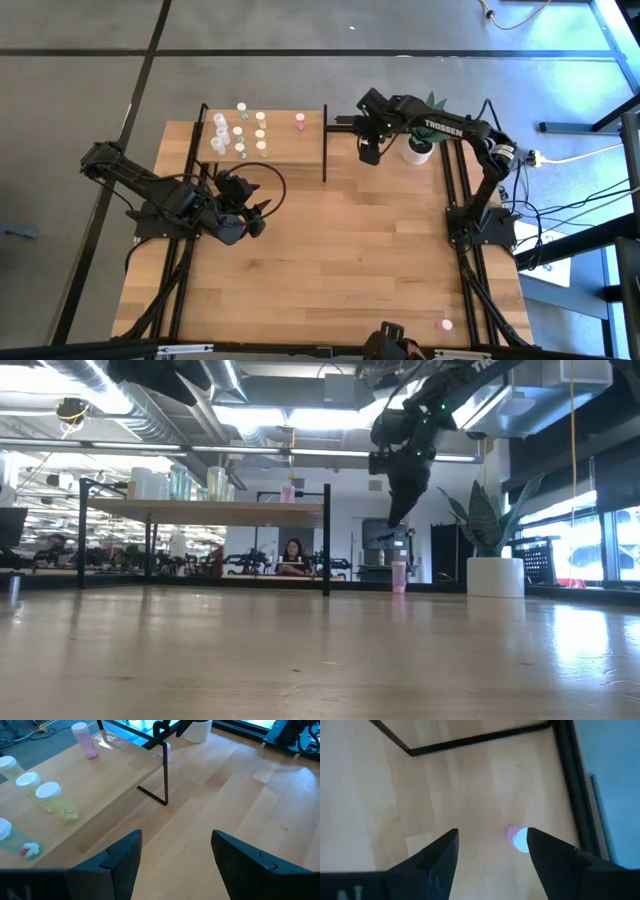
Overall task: Pick and place medicine bottles onto shelf by color
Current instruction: Put the top pink pill bottle aligned with the other pink pill bottle on the shelf
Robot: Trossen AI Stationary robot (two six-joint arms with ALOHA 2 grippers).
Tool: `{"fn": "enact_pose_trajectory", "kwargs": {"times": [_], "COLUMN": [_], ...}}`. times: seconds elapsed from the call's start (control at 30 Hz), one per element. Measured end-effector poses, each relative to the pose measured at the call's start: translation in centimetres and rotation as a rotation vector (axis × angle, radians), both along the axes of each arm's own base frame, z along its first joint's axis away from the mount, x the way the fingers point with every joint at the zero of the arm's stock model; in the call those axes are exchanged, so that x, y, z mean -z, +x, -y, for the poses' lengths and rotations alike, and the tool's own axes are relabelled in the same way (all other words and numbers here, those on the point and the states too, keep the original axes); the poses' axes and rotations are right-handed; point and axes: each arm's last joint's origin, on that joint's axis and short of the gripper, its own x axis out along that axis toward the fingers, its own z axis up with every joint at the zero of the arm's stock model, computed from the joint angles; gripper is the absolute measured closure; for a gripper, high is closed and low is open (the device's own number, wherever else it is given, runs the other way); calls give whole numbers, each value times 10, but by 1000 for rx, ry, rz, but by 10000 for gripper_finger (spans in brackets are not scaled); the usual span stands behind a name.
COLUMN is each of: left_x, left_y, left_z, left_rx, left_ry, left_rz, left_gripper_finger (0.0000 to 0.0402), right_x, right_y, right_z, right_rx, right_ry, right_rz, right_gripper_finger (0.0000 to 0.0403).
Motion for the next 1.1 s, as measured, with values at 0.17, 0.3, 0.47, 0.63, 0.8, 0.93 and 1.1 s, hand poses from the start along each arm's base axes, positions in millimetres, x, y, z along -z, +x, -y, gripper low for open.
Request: {"fn": "enact_pose_trajectory", "kwargs": {"times": [0.17,0.3,0.47,0.63,0.8,0.93,1.1], "left_x": [0,0,0,0,0,0,0], "left_y": [0,0,0,0,0,0,0], "left_z": [0,0,0,0,0,0,0], "left_rx": [0,0,0,0,0,0,0], "left_ry": [0,0,0,0,0,0,0], "left_rz": [0,0,0,0,0,0,0], "left_gripper_finger": [169,169,169,169,169,169,169], "right_x": [12,24,37,39,39,39,43], "right_y": [-6,-5,-1,1,1,-2,-2], "right_z": [16,22,25,29,32,33,35], "right_rx": [103,184,232,247,267,269,270], "right_ry": [77,121,156,100,65,92,103], "right_rz": [-4,-21,-48,-40,-52,-56,-58], "right_gripper_finger": [169,170,170,170,170,170,170]}}
